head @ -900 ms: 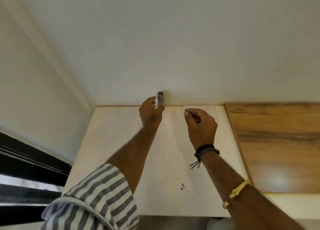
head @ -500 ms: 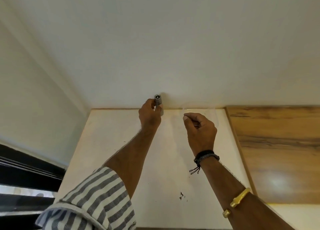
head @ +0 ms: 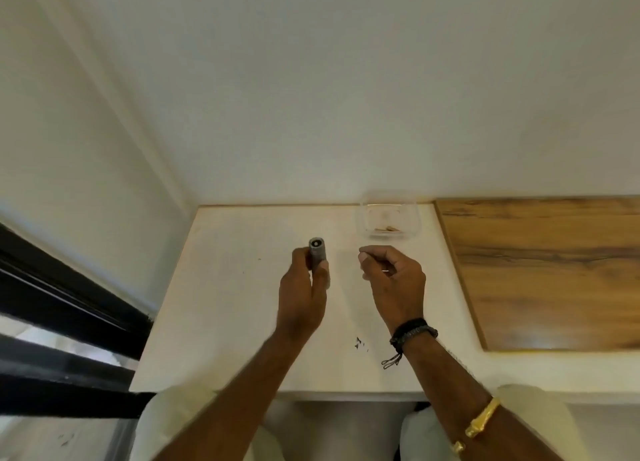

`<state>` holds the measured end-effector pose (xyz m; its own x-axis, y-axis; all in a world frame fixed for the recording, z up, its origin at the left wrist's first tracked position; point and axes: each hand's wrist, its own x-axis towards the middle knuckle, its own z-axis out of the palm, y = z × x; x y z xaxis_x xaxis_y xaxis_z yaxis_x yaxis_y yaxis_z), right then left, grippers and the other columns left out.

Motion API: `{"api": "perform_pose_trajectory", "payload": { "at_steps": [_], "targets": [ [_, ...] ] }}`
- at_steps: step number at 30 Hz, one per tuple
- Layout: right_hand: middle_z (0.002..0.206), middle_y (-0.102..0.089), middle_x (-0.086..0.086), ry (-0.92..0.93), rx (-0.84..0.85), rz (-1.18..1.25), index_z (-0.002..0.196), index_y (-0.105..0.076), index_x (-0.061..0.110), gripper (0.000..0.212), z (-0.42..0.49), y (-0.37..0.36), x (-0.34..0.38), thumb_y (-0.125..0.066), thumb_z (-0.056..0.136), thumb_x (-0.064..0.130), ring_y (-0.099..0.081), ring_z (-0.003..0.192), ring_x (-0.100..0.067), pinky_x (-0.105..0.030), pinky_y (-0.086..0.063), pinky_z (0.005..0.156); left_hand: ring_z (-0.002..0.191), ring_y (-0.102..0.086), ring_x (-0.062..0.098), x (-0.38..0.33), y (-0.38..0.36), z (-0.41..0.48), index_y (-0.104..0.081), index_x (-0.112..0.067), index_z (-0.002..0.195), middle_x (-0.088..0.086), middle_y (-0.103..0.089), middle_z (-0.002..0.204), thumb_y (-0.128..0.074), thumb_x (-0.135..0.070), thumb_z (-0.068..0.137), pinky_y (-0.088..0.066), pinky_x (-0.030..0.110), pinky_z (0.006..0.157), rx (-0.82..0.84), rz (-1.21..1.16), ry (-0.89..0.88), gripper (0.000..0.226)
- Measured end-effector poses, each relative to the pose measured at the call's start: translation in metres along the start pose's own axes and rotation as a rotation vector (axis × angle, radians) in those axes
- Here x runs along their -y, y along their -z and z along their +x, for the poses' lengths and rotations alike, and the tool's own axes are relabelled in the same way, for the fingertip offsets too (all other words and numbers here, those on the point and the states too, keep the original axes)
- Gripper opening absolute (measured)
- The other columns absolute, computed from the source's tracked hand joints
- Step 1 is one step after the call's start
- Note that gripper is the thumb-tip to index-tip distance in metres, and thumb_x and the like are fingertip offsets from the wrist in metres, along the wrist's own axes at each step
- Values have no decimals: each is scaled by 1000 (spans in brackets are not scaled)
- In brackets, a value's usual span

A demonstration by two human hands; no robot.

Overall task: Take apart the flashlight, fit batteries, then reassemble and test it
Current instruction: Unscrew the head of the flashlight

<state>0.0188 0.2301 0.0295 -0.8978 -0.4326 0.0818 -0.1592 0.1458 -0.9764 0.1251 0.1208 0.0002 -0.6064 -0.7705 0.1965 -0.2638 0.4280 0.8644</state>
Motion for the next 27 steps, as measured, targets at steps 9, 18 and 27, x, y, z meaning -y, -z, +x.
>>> {"api": "perform_pose_trajectory", "payload": {
  "at_steps": [9,18,27],
  "targets": [
    [86,-77,4,-98,175,94,95,-77,24,14,-76,28,-13,-69,94,12,-74,77,-21,-30,-62,63,96,-46,10,-4,16,-84,-51,-27,123,-9,-59,109,-46,-29,103,-41,20,77,148,236,-157,21],
    [76,-75,7,-82,249,-46,93,-73,29,9,-99,34,-20,-69,94,36,-71,63,-12,-21,-55,53,107,-47,18,4,33,-101,-54,-24,125,0,-60,116,-58,-21,98,-50,33,85,251,455,-253,28],
    [61,-68,7,-49,234,-208,87,-71,20,29,-110,32,-24,-62,97,45,-62,52,-1,-18,-50,56,110,-48,23,-9,42,-106,-61,-15,125,3,-61,115,-61,-25,96,-47,34,86,308,577,-350,30]
  ]
}}
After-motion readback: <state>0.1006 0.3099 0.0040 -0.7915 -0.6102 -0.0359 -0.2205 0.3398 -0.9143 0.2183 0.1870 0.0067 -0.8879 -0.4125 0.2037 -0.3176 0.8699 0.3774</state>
